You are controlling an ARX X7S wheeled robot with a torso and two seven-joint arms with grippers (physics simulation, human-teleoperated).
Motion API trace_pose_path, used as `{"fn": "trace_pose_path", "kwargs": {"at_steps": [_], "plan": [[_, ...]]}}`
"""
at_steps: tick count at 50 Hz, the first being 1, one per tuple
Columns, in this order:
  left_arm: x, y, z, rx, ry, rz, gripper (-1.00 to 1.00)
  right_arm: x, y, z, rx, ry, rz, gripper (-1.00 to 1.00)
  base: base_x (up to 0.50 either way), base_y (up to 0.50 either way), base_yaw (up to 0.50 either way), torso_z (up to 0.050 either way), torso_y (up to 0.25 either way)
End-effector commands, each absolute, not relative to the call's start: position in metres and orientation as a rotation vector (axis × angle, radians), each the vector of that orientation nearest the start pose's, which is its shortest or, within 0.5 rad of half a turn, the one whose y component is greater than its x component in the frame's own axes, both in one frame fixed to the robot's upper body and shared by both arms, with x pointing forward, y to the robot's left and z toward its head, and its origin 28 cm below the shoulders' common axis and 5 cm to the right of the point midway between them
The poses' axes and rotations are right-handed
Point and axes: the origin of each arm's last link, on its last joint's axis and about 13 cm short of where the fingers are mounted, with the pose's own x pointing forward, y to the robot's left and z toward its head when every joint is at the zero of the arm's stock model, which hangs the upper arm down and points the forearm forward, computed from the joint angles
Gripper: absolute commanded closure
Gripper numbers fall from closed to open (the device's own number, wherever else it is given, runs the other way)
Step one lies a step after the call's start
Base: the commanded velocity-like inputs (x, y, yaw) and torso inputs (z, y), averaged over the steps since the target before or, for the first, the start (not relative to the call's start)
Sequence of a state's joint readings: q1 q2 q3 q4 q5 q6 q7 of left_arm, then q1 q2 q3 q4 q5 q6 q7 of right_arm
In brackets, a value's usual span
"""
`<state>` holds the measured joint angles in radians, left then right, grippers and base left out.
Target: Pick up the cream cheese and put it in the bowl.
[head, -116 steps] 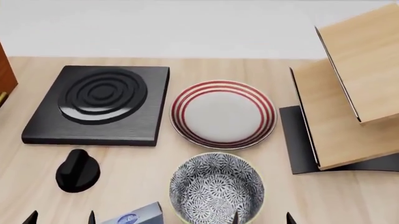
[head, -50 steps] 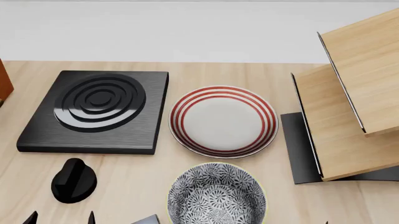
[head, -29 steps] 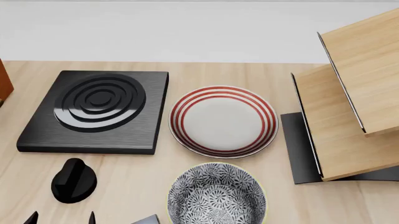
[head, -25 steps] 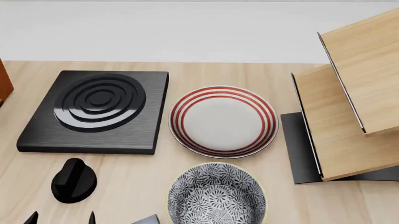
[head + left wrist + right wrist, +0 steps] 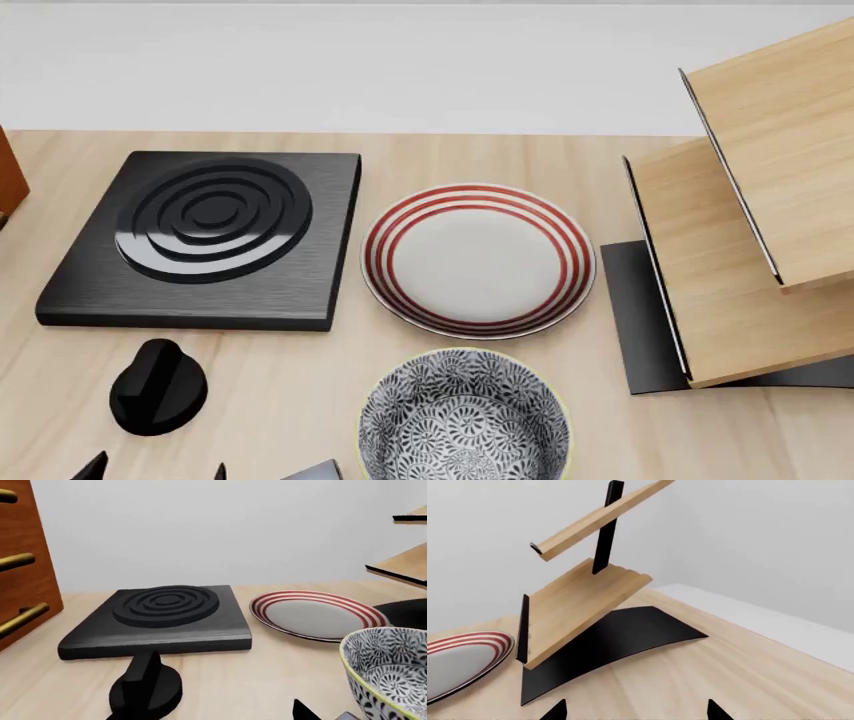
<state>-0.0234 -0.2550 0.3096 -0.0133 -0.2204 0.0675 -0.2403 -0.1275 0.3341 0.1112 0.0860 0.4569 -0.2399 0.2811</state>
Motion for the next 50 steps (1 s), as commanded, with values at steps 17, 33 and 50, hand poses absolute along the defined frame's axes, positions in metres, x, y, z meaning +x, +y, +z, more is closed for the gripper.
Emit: {"fn": "trace_pose_path", "kwargs": {"at_steps": [17,33,50], "plan": [[0.147,0.213,0.104,0.303,0.049,-0.393,-1.00,0.178,-0.205,0.009,0.123,-0.056,-0.417,-1.00,0.00,0.00,0.00,0.000,0.000],[0.150,0.218,0.147,0.383,0.308,-0.466,-1.00,0.180,-0.204,0.010,0.122,-0.055,-0.411,-1.00,0.00,0.00,0.00,0.000,0.000],[0.176,0.218,0.129,0.504,0.428,-0.428,-1.00,0.179,-0.204,0.010,0.122,-0.057,-0.412,-1.00,0.00,0.00,0.00,0.000,0.000]]}}
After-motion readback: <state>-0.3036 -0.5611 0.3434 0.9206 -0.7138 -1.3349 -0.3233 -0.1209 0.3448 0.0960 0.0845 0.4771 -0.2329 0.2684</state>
